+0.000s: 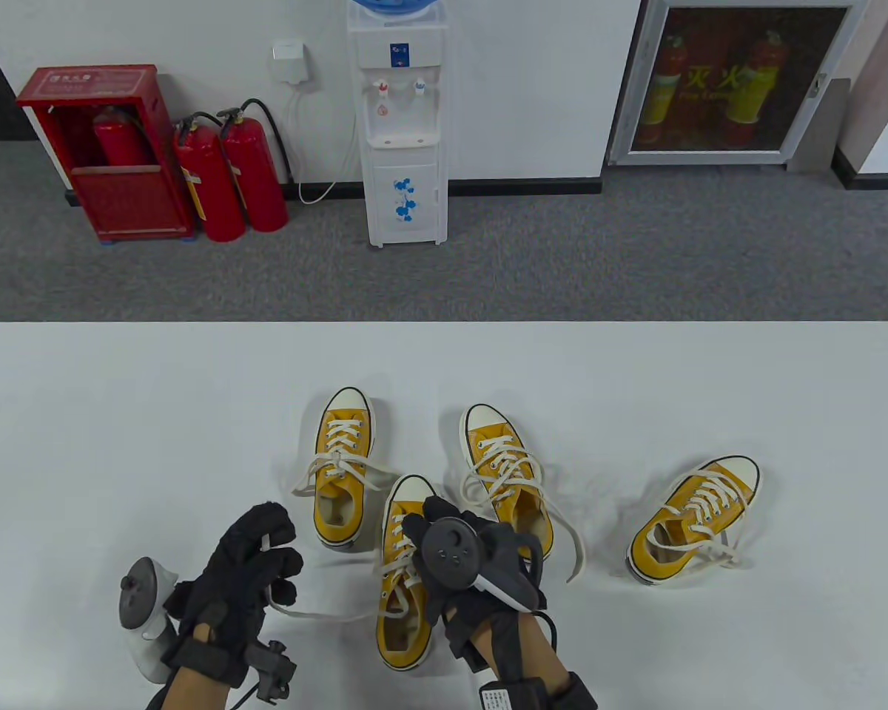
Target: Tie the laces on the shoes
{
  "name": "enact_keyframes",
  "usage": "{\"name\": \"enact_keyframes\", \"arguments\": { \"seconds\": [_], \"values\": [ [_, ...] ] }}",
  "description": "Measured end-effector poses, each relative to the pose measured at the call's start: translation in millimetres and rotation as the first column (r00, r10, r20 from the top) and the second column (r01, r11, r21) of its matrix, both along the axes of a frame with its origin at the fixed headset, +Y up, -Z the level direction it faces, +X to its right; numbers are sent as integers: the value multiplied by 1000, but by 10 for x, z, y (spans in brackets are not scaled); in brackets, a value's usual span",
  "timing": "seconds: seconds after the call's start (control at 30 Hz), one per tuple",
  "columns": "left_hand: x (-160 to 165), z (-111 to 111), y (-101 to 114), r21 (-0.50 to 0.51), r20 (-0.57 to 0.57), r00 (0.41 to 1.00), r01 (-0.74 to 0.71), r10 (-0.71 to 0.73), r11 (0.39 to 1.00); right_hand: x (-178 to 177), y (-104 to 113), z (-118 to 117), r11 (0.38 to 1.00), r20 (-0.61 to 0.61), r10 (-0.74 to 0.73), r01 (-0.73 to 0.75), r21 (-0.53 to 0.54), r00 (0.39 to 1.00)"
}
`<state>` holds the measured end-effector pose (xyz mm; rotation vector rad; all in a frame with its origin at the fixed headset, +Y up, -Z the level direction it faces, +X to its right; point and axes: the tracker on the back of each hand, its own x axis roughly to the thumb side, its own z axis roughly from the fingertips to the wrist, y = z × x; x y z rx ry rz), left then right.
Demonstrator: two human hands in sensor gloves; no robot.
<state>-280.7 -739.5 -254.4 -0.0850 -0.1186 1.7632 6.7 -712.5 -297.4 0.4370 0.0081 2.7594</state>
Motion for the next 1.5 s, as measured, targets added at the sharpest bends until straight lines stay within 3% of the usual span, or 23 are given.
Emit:
{"name": "enact_keyframes", "arguments": {
  "seconds": [0.13, 0.3, 0.57, 0.97, 1.27, 1.5],
  "values": [
    [29, -6, 8, 5, 8, 996, 88, -88, 996, -91, -135, -80, 996, -40, 25, -28, -90, 999],
    [76, -10, 17, 20, 19, 981, 195, -195, 981, -62, -175, -68, 1000, -26, -22, 22, -10, 999],
    [123, -6, 6, 34, 26, 966, 257, -258, 966, 16, -242, -62, 986, 22, -165, 166, -30, 986],
    [177, 13, -7, 59, 49, 970, 237, -240, 970, 178, 23, 161, 894, -36, -447, 445, -44, 894],
    [308, 11, -19, 116, 121, 951, 271, -284, 956, 158, 146, 244, 852, -131, -521, 522, -28, 843],
    [481, 9, -87, 117, 231, 945, 209, -232, 971, 63, 178, 302, 866, -233, -495, 498, -49, 837]
  ]
}}
